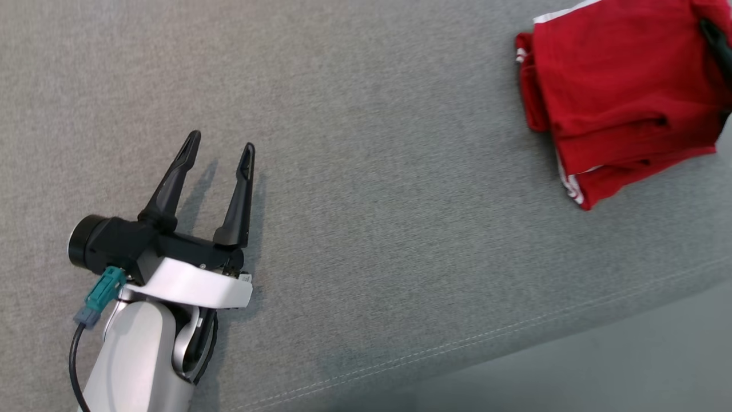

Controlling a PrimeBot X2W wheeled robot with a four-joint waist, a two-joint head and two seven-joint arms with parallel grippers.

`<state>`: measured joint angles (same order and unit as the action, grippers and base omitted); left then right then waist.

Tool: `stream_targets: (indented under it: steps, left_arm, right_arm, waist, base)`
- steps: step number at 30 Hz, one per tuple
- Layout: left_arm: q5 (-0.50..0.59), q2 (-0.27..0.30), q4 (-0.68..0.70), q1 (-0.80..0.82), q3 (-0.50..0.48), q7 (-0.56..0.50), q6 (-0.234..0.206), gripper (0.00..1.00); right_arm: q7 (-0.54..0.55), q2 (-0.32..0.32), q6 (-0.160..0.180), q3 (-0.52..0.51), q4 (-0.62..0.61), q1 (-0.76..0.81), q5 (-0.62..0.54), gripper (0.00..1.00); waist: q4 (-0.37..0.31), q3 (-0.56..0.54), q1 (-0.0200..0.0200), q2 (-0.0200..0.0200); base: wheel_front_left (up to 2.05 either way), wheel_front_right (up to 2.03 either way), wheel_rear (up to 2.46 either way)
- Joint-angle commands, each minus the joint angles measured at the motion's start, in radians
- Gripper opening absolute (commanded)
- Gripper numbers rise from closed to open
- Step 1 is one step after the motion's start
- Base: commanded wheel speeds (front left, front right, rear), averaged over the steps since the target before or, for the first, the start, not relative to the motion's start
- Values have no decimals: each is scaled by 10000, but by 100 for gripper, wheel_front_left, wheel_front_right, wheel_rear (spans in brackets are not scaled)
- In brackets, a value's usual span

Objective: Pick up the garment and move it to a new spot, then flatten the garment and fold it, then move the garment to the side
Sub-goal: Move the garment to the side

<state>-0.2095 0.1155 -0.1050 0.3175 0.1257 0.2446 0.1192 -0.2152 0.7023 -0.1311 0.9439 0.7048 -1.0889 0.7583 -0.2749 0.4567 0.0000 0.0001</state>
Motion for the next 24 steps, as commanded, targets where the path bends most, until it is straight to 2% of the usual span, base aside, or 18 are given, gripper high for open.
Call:
stream_targets:
  steps: [1, 2, 3, 7, 12, 15, 16, 19, 24]
  left_arm:
    - [104, 156, 315, 365, -189, -60, 45, 100]
    - [96, 172, 325, 440, -145, -59, 49, 100]
    - [90, 185, 324, 512, -100, -57, 52, 100]
    - [36, 238, 275, 687, -24, -24, 60, 100]
    - [-67, 338, 161, 594, -122, 22, 53, 100]
    - [-145, 429, 54, 477, -220, 29, 27, 100]
    - [-166, 513, -6, 387, -274, 32, 10, 100]
    - [-205, 566, -88, 178, -345, 39, -67, 100]
    - [-317, 559, -157, -250, -502, 52, -279, 100]
  right_arm:
    - [25, 396, 4, 124, 306, 174, 105, 11]
    - [24, 395, 4, 113, 647, 158, 277, 40]
    - [7, 393, 4, 75, 1030, 151, 405, 100]
    - [-185, 71, 4, -192, 2500, 206, 654, 100]
    - [-443, -458, 4, -700, 3042, 403, 853, 100]
    - [-459, -547, 4, -1645, 2210, 507, 548, 100]
    - [-461, -591, 4, -2546, 1451, 814, 117, 100]
    - [-462, -823, 4, -4027, 243, 1645, -730, 100]
    - [-463, -1816, 4, -6226, -1799, 3429, -2207, 100]
  waist:
    - [369, 460, 0, -1]
    - [458, 568, 0, -1]
    - [546, 664, 0, -1]
    - [752, 854, 0, -1]
    - [684, 687, 0, -1]
    - [553, 408, 0, -1]
    - [481, 146, 0, -1]
    - [440, -328, 0, -1]
    - [552, -1139, 0, -1]
  base:
    - [0, 0, 0]
    - [0, 0, 0]
    - [0, 0, 0]
    - [0, 0, 0]
    - [0, 0, 0]
    - [0, 0, 0]
    - [0, 0, 0]
    - [0, 0, 0]
    - [0, 0, 0]
